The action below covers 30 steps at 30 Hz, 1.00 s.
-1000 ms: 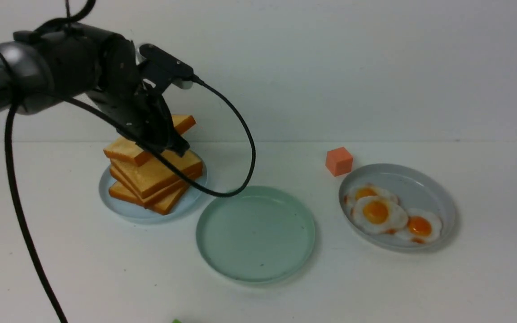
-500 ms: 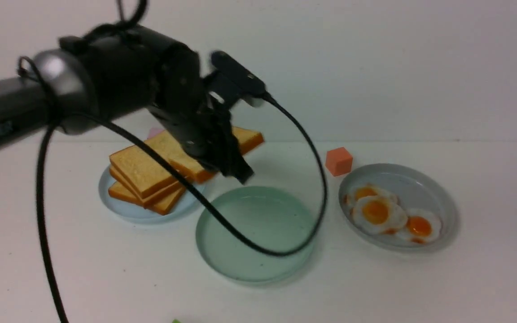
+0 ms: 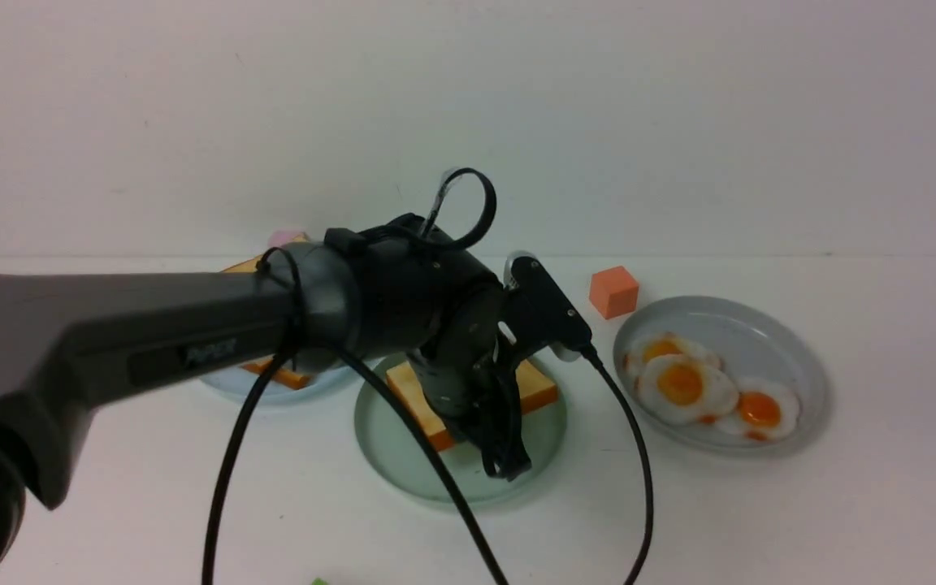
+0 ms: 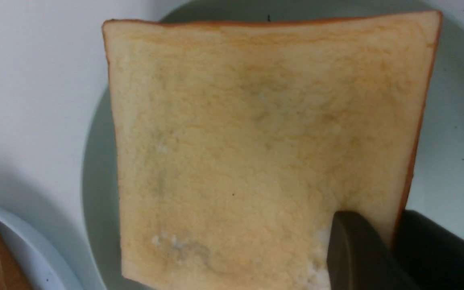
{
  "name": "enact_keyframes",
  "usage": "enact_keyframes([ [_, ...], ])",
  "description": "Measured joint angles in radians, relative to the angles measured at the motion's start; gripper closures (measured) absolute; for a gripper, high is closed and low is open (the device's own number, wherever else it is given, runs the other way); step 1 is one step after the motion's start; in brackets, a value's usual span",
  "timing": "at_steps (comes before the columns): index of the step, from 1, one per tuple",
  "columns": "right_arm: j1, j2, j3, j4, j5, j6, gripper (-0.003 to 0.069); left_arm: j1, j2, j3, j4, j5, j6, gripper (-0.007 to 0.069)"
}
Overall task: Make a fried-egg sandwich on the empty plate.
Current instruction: Use the left arm to put a slice of bread into the empty plate in the middle
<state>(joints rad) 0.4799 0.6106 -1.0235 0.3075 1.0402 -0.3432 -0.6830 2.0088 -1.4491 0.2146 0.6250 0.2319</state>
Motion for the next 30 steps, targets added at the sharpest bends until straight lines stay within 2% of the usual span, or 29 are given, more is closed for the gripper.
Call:
enact_keyframes([
  [16, 0.000, 0.000, 0.000, -0.010, 0.000, 0.001, 0.0606, 0.000, -0.011, 0.000, 0.003, 0.038, -0.003, 0.0515],
  [25, 0.000, 0.000, 0.000, -0.033, 0.000, 0.001, 0.0600, 0.000, -0.050, 0.000, -0.094, 0.086, -0.003, 0.0515],
  [30, 0.000, 0.000, 0.000, -0.035, -0.001, 0.001, 0.0598, 0.000, -0.044, 0.000, -0.103, 0.086, 0.013, 0.0515],
])
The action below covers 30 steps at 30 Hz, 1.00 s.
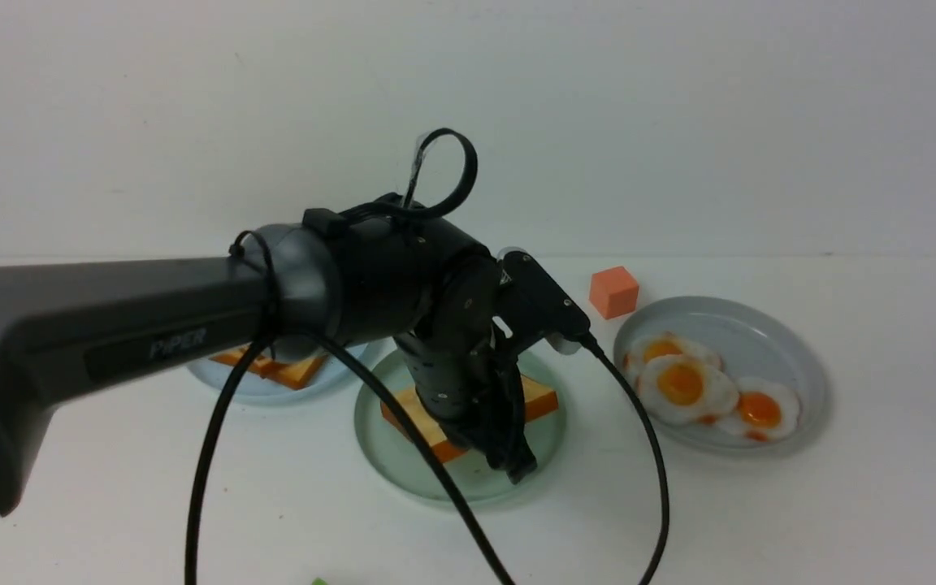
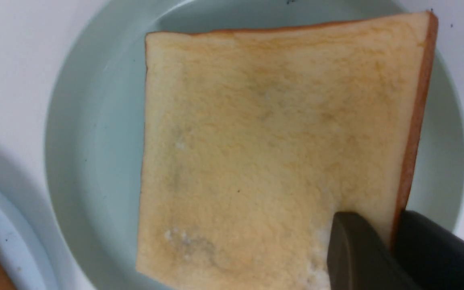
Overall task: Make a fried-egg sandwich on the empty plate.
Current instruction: Use the left arm to put a slice of bread into the empty plate in the middle, then use the right arm to grab a fried egg
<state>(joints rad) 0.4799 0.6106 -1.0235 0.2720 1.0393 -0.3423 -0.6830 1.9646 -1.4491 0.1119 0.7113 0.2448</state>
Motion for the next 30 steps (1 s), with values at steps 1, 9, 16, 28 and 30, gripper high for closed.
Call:
enact_keyframes([
  [1, 0.000, 0.000, 0.000, 0.000, -0.001, 0.000, 0.0596, 0.000, 0.001, 0.000, 0.002, 0.000, 0.002, 0.0515],
  [9, 0.000, 0.000, 0.000, 0.000, -0.002, 0.000, 0.0588, 0.000, 0.002, 0.000, 0.009, -0.009, 0.011, 0.0454],
  [16, 0.000, 0.000, 0.000, 0.000, -0.001, 0.000, 0.0586, 0.000, 0.002, 0.000, 0.008, 0.001, 0.010, 0.0228],
  [28, 0.000, 0.188, 0.000, -0.117, -0.028, 0.074, 0.0586, -0.052, -0.436, 0.007, -0.119, 0.080, -0.155, 0.0636],
  [30, 0.000, 0.299, -0.001, -0.165, -0.043, 0.078, 0.0585, -0.057, -0.554, 0.022, -0.143, 0.091, -0.196, 0.0638],
])
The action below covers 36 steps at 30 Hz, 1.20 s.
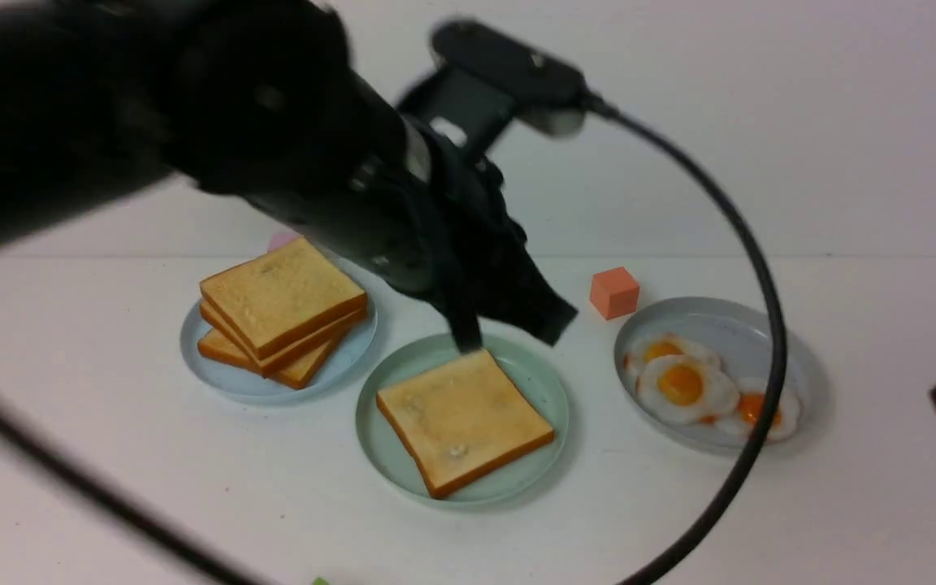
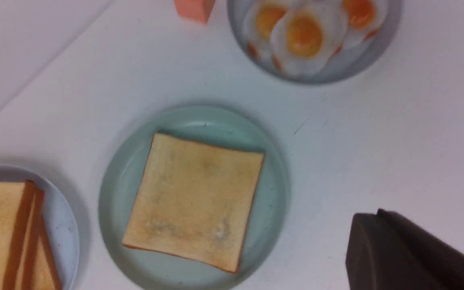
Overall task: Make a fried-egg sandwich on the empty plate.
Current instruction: Use the right arm to grab a fried egg
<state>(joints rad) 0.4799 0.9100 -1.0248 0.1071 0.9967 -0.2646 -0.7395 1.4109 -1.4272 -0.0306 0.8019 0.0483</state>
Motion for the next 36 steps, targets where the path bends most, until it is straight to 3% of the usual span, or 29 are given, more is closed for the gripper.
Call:
enact_keyframes([
  [4, -0.005, 0.178, 0.000, -0.096, -0.029, 0.039, 0.0581, 0.000, -0.197, 0.105, -0.008, -0.001, -0.022, 0.0638],
  [9, -0.081, 0.375, -0.055, -0.144, -0.078, 0.103, 0.0578, 0.000, -0.443, 0.323, -0.016, -0.012, -0.029, 0.0638],
  [12, -0.189, 0.525, -0.144, -0.117, -0.103, 0.110, 0.0575, 0.000, -0.664, 0.530, -0.017, -0.065, -0.037, 0.0638],
  [18, -0.307, 0.748, -0.282, 0.010, -0.086, 0.025, 0.0559, 0.000, -0.858, 0.668, -0.017, -0.183, -0.048, 0.0638],
  [21, -0.337, 0.840, -0.335, 0.080, -0.073, -0.031, 0.0526, 0.000, -0.887, 0.678, -0.017, -0.203, -0.061, 0.0638],
  [30, -0.399, 1.117, -0.548, 0.246, -0.021, -0.208, 0.0272, 0.000, -0.891, 0.680, -0.018, -0.245, -0.074, 0.0638],
  [36, -0.399, 1.239, -0.650, 0.265, -0.021, -0.228, 0.0207, 0.000, -0.891, 0.680, -0.024, -0.257, -0.082, 0.0638],
])
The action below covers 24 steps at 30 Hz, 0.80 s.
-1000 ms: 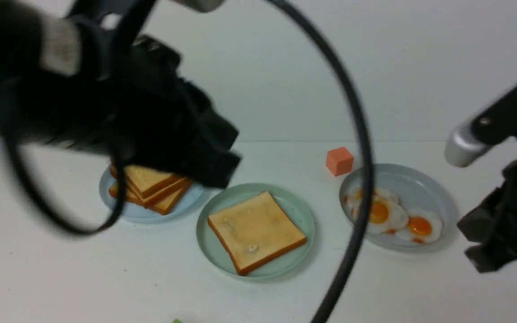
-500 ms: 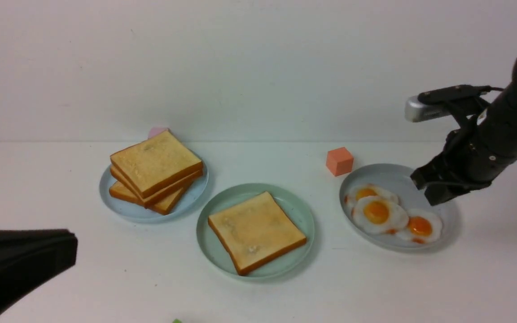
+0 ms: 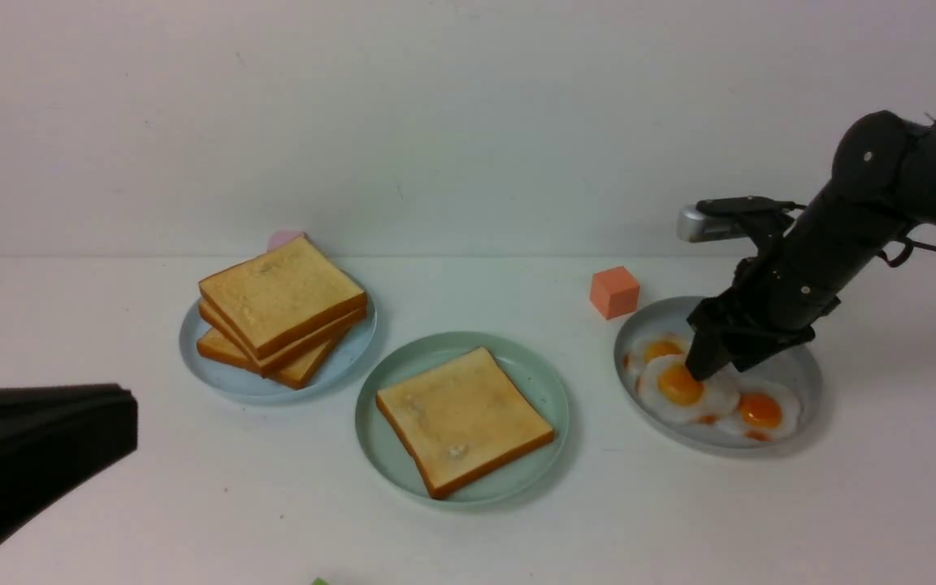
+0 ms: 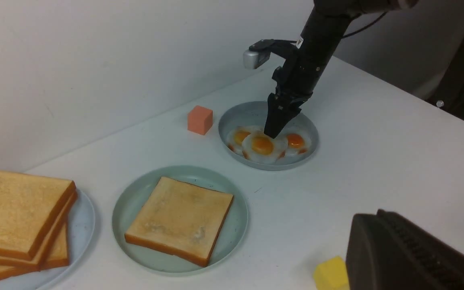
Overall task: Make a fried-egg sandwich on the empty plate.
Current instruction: Use the right arm to grab a fried egg
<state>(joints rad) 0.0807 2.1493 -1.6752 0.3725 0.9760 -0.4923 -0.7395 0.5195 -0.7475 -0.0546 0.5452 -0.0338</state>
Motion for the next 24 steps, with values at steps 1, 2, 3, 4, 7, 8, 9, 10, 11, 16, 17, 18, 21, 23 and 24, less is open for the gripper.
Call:
enact_keyframes([
  [1, 0.000, 0.020, -0.018, 0.003, 0.000, -0.001, 0.0202, 0.000, 0.000, 0.000, -0.008, 0.000, 0.000, 0.0638],
  [2, 0.000, 0.023, -0.020, 0.003, 0.000, -0.001, 0.0202, 0.000, 0.000, 0.000, -0.008, 0.000, 0.000, 0.0638],
  [3, 0.000, 0.041, -0.036, 0.004, 0.000, -0.004, 0.0200, 0.000, 0.000, 0.001, -0.016, 0.000, 0.000, 0.0638],
  [4, 0.000, 0.044, -0.039, 0.004, 0.000, -0.004, 0.0200, 0.000, 0.000, 0.001, -0.016, 0.000, 0.000, 0.0638],
  [7, 0.000, 0.056, -0.049, 0.007, 0.007, -0.004, 0.0200, 0.000, 0.000, 0.001, -0.031, -0.001, 0.000, 0.0638],
  [8, 0.000, 0.058, -0.054, 0.007, 0.010, -0.004, 0.0199, 0.000, 0.000, 0.001, -0.040, -0.002, 0.000, 0.0638],
  [9, 0.000, 0.059, -0.054, 0.007, 0.010, -0.004, 0.0199, 0.000, 0.000, 0.001, -0.047, -0.002, 0.000, 0.0638],
  [10, 0.000, 0.061, -0.055, 0.007, 0.011, -0.004, 0.0199, 0.000, 0.000, 0.001, -0.051, -0.002, 0.000, 0.0638],
  [11, 0.000, 0.063, -0.055, 0.009, 0.011, -0.004, 0.0199, 0.000, 0.000, 0.001, -0.054, -0.002, 0.000, 0.0638],
  [16, -0.001, 0.066, -0.059, 0.014, 0.017, -0.004, 0.0199, 0.000, 0.000, 0.001, -0.058, -0.002, 0.000, 0.0638],
  [17, -0.001, 0.066, -0.059, 0.017, 0.024, -0.004, 0.0207, 0.000, 0.000, 0.001, -0.059, -0.003, 0.000, 0.0638],
  [18, -0.001, 0.064, -0.059, 0.018, 0.027, -0.004, 0.0214, 0.000, 0.000, 0.001, -0.060, -0.003, 0.000, 0.0638],
  [21, -0.001, 0.055, -0.059, 0.017, 0.042, -0.004, 0.0251, 0.000, 0.000, 0.001, -0.061, -0.003, 0.000, 0.0638],
  [23, -0.001, 0.046, -0.058, 0.014, 0.054, -0.004, 0.0271, 0.000, 0.000, 0.001, -0.061, -0.003, 0.000, 0.0638],
  [24, -0.001, 0.039, -0.058, 0.012, 0.064, -0.004, 0.0278, 0.000, 0.000, 0.001, -0.061, -0.003, 0.000, 0.0638],
])
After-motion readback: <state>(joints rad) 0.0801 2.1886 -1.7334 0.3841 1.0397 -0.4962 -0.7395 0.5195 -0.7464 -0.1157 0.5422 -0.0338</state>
